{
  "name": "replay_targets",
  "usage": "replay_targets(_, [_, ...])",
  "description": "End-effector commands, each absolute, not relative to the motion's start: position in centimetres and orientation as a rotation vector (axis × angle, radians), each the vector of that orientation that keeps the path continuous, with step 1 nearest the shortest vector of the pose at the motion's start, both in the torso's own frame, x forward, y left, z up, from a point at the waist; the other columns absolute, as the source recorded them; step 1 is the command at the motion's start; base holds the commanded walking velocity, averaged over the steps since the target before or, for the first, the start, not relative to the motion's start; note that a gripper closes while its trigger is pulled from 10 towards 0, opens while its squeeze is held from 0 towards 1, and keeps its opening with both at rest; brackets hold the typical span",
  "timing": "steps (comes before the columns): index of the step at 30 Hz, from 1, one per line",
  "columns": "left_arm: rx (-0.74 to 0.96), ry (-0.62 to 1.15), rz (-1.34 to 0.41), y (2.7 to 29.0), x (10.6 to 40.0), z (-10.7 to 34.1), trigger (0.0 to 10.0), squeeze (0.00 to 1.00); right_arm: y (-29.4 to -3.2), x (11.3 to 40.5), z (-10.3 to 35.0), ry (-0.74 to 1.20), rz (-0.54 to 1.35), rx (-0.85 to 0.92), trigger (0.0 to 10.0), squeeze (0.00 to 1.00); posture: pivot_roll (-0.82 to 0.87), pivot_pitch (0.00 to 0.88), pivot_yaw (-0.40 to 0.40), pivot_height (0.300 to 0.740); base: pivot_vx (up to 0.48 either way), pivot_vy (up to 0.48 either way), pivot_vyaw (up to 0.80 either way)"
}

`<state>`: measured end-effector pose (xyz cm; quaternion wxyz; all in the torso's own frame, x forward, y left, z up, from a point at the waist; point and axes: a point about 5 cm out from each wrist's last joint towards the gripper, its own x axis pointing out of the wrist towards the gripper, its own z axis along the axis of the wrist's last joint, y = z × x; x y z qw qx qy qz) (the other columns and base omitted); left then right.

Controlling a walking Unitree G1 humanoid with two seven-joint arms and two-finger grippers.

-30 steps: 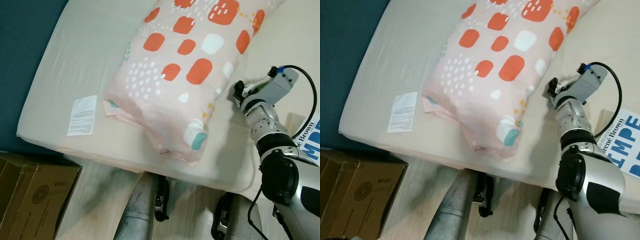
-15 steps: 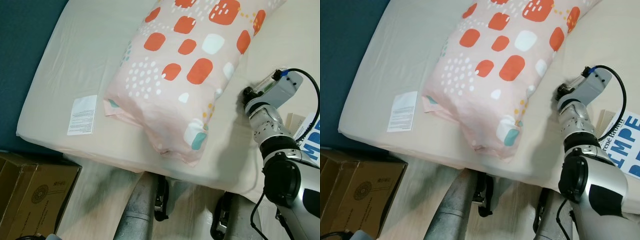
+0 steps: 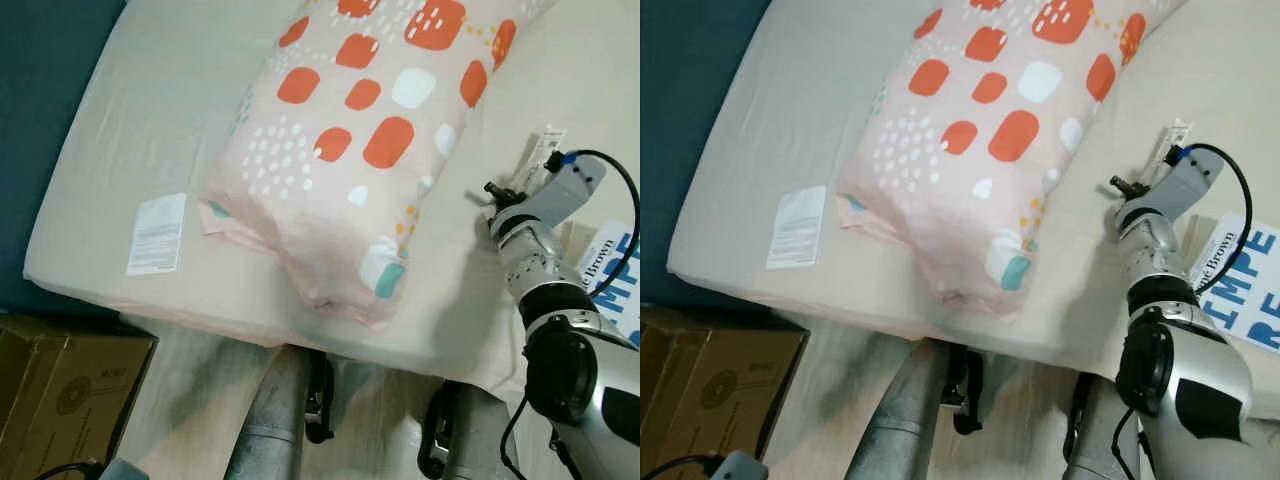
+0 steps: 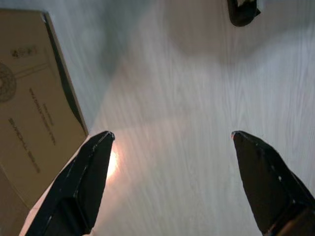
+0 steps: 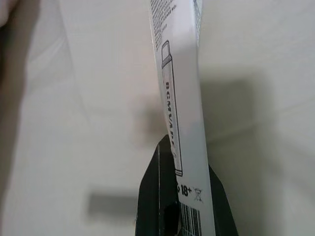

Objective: Clean up the room

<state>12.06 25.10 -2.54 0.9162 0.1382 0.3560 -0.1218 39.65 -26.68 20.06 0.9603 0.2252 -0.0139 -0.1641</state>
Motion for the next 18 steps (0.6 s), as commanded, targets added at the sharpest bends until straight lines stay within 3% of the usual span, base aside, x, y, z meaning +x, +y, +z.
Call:
replay_targets(1, [0.266, 0.811, -0.219, 24.8, 11.1, -4.3, 10.0, 0.0, -26.3, 38.4, 15.6, 0.081, -0.342, 0.495, 0.0, 0.0, 0.2, 0.525, 0.215, 0.623, 0.0, 0.0, 0.0])
replay_targets(3, [0.263, 0.811, -0.216, 24.7, 11.3, -4.5, 10.0, 0.0, -26.3, 38.4, 15.5, 0.076, -0.339, 0.496, 0.0, 0.0, 0.2, 0.525, 0.215, 0.623, 0.0, 0.0, 0.0])
replay_targets(5, [0.223, 0.778, -0.151, 24.5, 13.2, -4.9, 10.0, 0.0, -25.1, 38.1, 14.9, -0.005, -0.245, 0.492, 0.0, 0.0, 0.1, 0.429, 0.139, 0.623, 0.0, 0.0, 0.0])
replay_targets(10, [0.18, 0.743, -0.085, 23.4, 16.2, -5.4, 10.0, 0.0, -23.7, 37.4, 13.5, -0.044, -0.128, 0.519, 0.0, 0.0, 0.07, 0.389, 0.108, 0.623, 0.0, 0.0, 0.0])
replay_targets(11, [0.169, 0.716, -0.058, 23.3, 17.5, -5.2, 10.0, 0.0, -22.6, 37.0, 12.7, -0.028, -0.076, 0.515, 0.0, 0.0, 0.02, 0.325, 0.057, 0.623, 0.0, 0.0, 0.0])
replay_targets(12, [0.169, 0.716, -0.058, 23.3, 17.5, -5.2, 10.0, 0.0, -22.6, 37.0, 12.7, -0.028, -0.076, 0.515, 0.0, 0.0, 0.02, 0.325, 0.057, 0.623, 0.0, 0.0, 0.0])
replay_targets(15, [0.15, 0.632, 0.02, 22.9, 21.5, -4.0, 10.0, 0.0, -19.2, 35.7, 9.9, 0.047, 0.066, 0.478, 0.0, 0.0, -0.02, 0.278, 0.024, 0.623, 0.0, 0.0, 0.0])
replay_targets(17, [0.15, 0.627, 0.024, 22.9, 21.7, -4.0, 10.0, 0.0, -19.1, 35.7, 9.7, 0.053, 0.073, 0.474, 0.0, 0.0, -0.02, 0.278, 0.024, 0.623, 0.0, 0.0, 0.0])
replay_targets(18, [0.16, 0.603, 0.098, 23.6, 23.0, -3.3, 10.0, 0.0, -17.5, 35.5, 9.2, 0.078, 0.131, 0.443, 0.0, 0.0, -0.04, 0.218, 0.0, 0.623, 0.0, 0.0, 0.0])
